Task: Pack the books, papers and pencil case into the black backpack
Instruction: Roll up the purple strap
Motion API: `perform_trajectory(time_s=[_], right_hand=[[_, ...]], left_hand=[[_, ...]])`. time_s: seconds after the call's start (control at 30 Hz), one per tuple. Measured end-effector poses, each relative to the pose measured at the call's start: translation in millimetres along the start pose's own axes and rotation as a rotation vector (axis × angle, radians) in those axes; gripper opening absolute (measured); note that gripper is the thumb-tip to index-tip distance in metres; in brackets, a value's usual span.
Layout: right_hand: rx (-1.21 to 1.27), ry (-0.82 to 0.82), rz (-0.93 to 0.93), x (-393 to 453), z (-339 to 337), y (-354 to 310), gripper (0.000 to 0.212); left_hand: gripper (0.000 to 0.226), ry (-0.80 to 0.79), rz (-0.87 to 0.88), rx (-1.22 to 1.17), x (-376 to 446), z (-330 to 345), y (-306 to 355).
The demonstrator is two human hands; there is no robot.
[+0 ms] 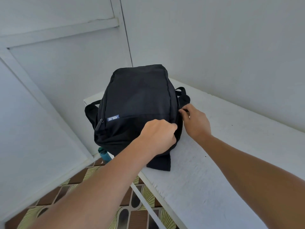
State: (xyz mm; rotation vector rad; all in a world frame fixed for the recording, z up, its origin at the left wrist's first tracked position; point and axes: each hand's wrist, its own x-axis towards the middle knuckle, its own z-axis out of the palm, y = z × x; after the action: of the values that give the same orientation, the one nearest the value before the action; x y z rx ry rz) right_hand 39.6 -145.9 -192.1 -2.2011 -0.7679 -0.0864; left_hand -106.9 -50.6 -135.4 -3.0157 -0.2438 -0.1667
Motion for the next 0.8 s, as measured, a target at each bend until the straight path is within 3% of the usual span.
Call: perform_trajectory(time_s=[0.23,0.4,0.47,0.53,0.6,0.67,0.73,0.8], right_hand=[[0.170,0.089,0.253,93.0,7.4,-26.8,0.020],[0.338,0.108,0.347,103.1,16.1,-25.8,0.017],[0.464,0.119,0.408,93.9,18.4,-25.5,0.027],[0.557,0.112,0.453,80.1,20.3,-25.9,0.039],[0.591,0.074,0.466,60.5,20.5,-29.3,0.046],[0.605,0.040,0.456,40.6,20.2,-34.8,0.049],[0.602,0.042,0.433,24.3,18.6,-39.9,0.050],[0.576,0.034,0.411,10.7,16.7,-43.4,0.052]], left_hand=[[0.019,-0.069,0.072,-0.032,3.0,-7.9,-0.7],[0.027,-0.126,0.084,-0.157,1.4,-8.3,-8.0],[0.030,-0.086,0.033,-0.311,-5.3,-10.7,-19.0],[0.025,0.097,-0.051,-0.424,-16.8,-15.4,-37.4],[0.019,0.397,-0.187,-0.388,-26.8,-17.9,-69.1],[0.014,0.587,-0.402,-0.327,-34.5,-15.7,-112.2],[0.022,0.563,-0.720,-0.389,-37.7,-0.8,-159.2],[0.047,0.351,-1.059,-0.638,-42.5,18.0,-191.0]])
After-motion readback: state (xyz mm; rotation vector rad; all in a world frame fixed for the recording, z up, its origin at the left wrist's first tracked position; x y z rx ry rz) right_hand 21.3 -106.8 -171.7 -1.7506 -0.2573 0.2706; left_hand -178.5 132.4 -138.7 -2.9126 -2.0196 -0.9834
